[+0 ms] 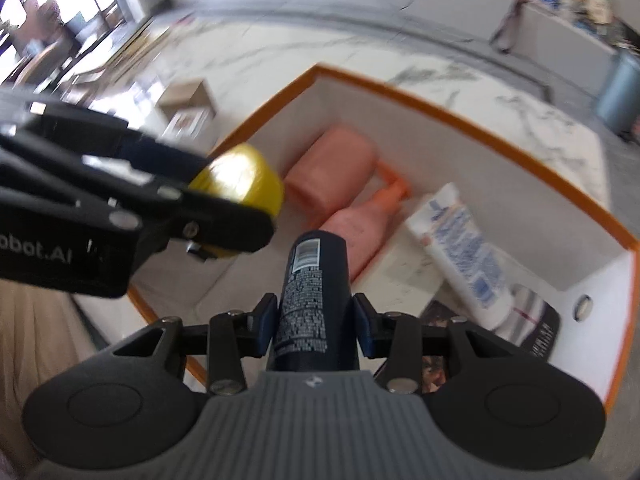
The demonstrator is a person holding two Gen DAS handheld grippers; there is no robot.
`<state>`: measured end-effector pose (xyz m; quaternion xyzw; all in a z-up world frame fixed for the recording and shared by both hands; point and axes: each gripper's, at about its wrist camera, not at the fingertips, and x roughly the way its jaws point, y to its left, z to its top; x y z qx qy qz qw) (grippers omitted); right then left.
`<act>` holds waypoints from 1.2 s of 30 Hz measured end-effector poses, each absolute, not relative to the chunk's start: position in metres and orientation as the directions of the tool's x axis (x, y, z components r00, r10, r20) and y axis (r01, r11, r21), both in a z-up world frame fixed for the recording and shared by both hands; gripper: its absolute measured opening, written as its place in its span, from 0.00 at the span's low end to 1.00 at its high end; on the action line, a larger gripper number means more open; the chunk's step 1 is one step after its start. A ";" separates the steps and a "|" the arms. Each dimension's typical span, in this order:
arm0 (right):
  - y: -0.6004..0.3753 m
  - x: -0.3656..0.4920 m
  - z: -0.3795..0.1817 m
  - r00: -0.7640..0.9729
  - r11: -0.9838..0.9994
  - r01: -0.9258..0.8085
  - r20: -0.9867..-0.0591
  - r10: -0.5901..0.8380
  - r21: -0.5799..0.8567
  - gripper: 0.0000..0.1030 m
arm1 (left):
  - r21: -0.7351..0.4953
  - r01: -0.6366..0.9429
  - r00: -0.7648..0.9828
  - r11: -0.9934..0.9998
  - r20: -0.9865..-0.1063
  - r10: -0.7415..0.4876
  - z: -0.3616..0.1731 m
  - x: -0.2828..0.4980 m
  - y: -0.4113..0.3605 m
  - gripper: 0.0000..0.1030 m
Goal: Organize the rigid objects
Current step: 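Lower the tape measure into the box and open the left gripper while the right releases the spray can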
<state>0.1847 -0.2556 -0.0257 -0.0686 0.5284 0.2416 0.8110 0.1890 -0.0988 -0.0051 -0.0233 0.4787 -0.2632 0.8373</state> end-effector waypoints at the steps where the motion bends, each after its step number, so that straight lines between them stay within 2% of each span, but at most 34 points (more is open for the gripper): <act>1: -0.254 0.186 -0.027 0.307 0.860 -0.487 -0.893 0.329 0.150 0.40 | -0.288 0.420 0.402 0.861 -0.791 -0.460 -0.006 0.190 -0.099 0.55; 6: -0.237 0.190 -0.037 0.203 0.783 -0.602 -0.918 0.342 0.159 0.39 | -0.278 0.432 0.392 0.858 -0.799 -0.456 -0.008 0.195 -0.104 0.55; 10: -0.233 0.197 -0.039 0.156 0.754 -0.630 -0.920 0.358 0.186 0.39 | -0.275 0.440 0.382 0.855 -0.804 -0.455 -0.012 0.198 -0.106 0.55; 15: -0.233 0.206 -0.043 0.129 0.759 -0.609 -0.915 0.381 0.231 0.39 | -0.277 0.436 0.373 0.856 -0.811 -0.452 -0.017 0.200 -0.107 0.55; 19: -0.235 0.208 -0.044 0.118 0.762 -0.552 -0.872 0.474 0.339 0.39 | -0.277 0.421 0.380 0.864 -0.811 -0.445 -0.017 0.203 -0.103 0.55; 25: -0.229 0.212 -0.054 0.105 0.777 -0.532 -0.885 0.455 0.336 0.39 | -0.273 0.429 0.370 0.861 -0.817 -0.443 -0.019 0.202 -0.104 0.55; 29: -0.233 0.210 -0.052 0.126 0.797 -0.531 -0.903 0.411 0.288 0.42 | -0.271 0.434 0.361 0.859 -0.822 -0.441 -0.021 0.202 -0.107 0.55; 36: -0.246 0.202 -0.047 0.179 0.827 -0.515 -0.915 0.362 0.226 0.42 | -0.251 0.452 0.354 0.856 -0.831 -0.430 -0.024 0.198 -0.113 0.55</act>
